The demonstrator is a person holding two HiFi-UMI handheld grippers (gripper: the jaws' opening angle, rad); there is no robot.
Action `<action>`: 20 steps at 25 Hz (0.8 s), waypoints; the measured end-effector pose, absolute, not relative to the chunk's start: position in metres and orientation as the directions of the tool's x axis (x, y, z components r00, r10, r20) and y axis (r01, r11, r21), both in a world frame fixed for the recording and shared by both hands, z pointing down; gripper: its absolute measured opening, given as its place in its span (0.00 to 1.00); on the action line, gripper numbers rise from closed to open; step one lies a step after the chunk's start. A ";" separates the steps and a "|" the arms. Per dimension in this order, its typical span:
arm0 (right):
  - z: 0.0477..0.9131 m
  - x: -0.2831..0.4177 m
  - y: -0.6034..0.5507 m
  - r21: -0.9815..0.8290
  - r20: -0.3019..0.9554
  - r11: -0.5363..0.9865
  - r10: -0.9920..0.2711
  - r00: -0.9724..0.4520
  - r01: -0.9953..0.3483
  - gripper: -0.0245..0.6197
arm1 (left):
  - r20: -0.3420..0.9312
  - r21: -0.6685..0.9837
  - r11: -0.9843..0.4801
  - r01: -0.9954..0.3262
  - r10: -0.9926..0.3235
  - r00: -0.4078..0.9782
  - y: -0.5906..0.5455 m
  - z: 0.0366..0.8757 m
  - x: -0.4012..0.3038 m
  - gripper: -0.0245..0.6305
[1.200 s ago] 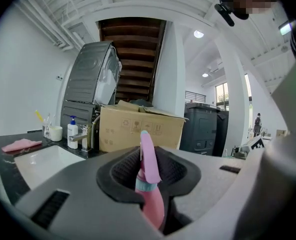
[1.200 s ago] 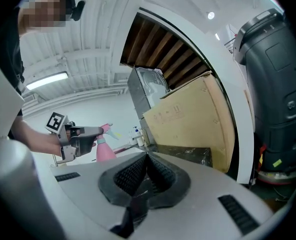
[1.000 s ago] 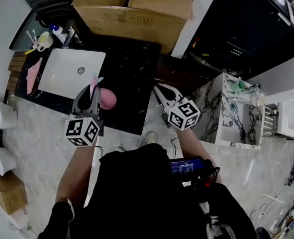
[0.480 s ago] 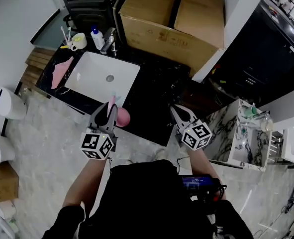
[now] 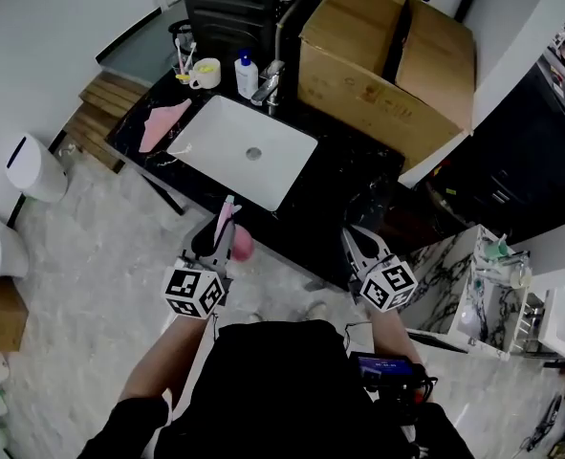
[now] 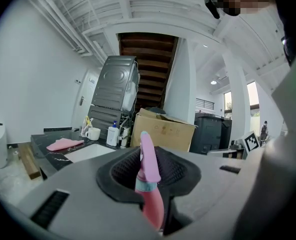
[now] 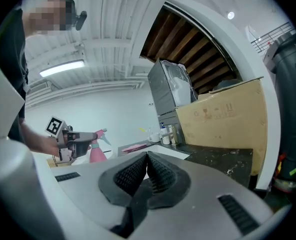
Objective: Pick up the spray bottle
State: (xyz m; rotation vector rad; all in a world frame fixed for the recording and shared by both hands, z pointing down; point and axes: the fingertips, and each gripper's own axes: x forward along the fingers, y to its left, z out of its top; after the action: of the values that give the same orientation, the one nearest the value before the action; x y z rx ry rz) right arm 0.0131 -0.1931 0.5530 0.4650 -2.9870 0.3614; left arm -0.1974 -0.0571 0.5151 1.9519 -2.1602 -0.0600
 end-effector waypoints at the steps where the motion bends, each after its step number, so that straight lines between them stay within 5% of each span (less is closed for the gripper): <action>1: 0.554 0.010 -0.187 -0.216 0.131 0.928 -0.281 -0.951 -0.304 0.08 | 0.146 0.185 0.119 -0.976 -0.985 -0.092 -0.050 0.518 -0.201 0.18; 20: 0.570 -0.006 -0.105 -0.191 0.153 0.941 -0.252 -0.956 -0.279 0.08 | 0.229 0.240 0.159 -0.958 -0.968 -0.103 0.046 0.571 -0.215 0.18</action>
State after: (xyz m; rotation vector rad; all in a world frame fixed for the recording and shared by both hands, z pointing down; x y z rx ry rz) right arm -0.0059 -0.1050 0.5702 0.4074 -2.9701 0.3204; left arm -0.2153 0.0462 0.5709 1.8440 -2.1127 -0.0440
